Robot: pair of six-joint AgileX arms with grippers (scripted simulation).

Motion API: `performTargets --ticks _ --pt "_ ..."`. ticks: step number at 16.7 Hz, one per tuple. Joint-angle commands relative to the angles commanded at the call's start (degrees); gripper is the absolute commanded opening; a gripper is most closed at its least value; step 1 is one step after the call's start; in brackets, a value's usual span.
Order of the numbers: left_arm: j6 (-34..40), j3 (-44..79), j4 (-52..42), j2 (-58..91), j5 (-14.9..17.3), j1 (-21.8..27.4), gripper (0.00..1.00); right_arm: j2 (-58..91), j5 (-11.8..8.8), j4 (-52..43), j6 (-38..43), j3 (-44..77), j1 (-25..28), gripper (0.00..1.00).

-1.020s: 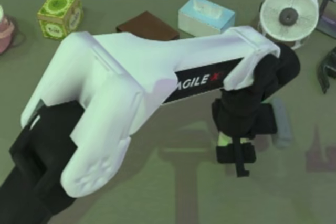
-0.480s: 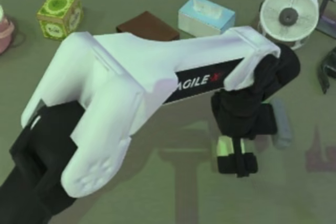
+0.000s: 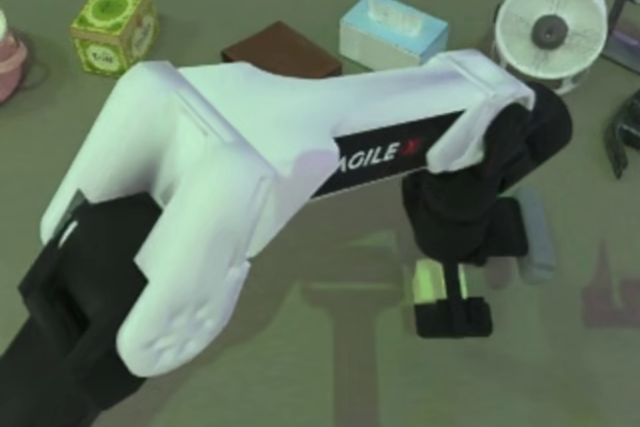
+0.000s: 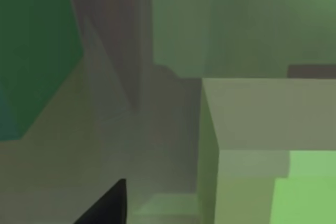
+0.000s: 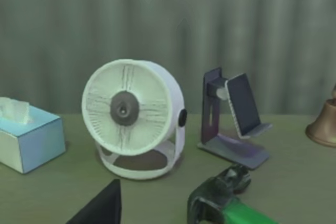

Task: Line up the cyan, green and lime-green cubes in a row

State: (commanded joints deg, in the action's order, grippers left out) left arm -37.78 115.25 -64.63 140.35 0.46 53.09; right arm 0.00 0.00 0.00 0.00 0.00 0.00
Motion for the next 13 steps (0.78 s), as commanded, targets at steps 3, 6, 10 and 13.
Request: performTargets --ticks 3,6,10,13 --pt "0.23 3.87 -4.14 -0.33 -0.04 -0.51 1.00 0.00 0.00 0.00 0.00 0.00 0.00 1.00" --pt "0.06 9.92 -11.51 -1.02 0.09 -0.81 1.00 0.00 0.00 0.00 0.00 0.00 0.00 1.00" --pt "0.10 12.65 -14.37 -1.73 -0.02 -1.11 1.00 0.00 0.00 0.00 0.00 0.00 0.00 1.00" --pt "0.10 12.55 -14.22 -1.56 -0.02 -0.77 1.00 0.00 0.00 0.00 0.00 0.00 0.00 1.00"
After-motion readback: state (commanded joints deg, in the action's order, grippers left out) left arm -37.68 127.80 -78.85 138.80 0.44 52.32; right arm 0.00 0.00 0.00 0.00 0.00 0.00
